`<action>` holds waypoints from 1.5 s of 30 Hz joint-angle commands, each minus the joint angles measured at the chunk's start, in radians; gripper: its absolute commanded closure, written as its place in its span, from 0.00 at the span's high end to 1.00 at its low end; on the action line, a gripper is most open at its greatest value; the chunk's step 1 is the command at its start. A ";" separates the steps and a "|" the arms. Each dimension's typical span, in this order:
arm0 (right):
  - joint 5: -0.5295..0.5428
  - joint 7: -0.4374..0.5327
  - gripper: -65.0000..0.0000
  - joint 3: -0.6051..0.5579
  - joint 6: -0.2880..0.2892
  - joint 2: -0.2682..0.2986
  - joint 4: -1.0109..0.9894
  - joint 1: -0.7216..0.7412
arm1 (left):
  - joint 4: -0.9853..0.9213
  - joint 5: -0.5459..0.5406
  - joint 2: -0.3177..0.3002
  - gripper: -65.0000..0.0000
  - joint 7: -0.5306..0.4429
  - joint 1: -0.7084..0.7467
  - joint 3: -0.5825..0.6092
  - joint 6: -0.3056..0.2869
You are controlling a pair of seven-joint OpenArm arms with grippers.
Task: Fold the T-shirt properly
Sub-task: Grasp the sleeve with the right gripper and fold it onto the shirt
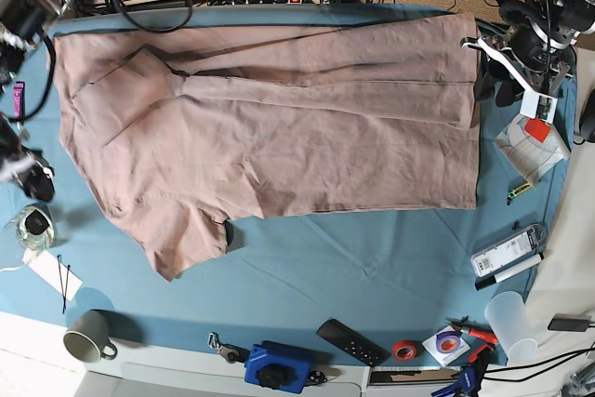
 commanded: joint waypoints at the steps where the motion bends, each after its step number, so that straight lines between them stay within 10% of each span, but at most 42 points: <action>1: -0.011 0.060 0.23 -0.032 0.001 0.029 0.016 0.036 | 0.015 -0.002 -0.008 0.36 -0.022 0.000 -0.005 0.000; 10: -0.330 0.256 0.23 -0.375 -0.065 0.020 -0.141 0.217 | 0.015 0.000 -0.008 0.36 -0.022 0.000 -0.005 0.000; 21: -0.448 0.343 0.23 -0.423 -0.014 -0.118 -0.533 0.387 | 0.015 -0.001 -0.008 0.36 -0.022 -0.003 -0.005 0.000; 33: -0.546 0.341 0.22 -0.422 -0.100 -0.132 -0.533 0.331 | 0.015 -0.001 -0.007 0.36 -0.022 -0.003 -0.005 0.000; 36: -0.545 0.318 0.05 -0.422 -0.104 -0.132 -0.533 0.314 | 0.015 -0.001 -0.008 0.36 -0.022 -0.003 -0.005 0.000; 45: -0.502 0.060 0.00 -0.422 -0.170 -0.131 -0.531 0.304 | 0.015 -0.001 -0.008 0.36 -0.022 -0.003 -0.005 0.000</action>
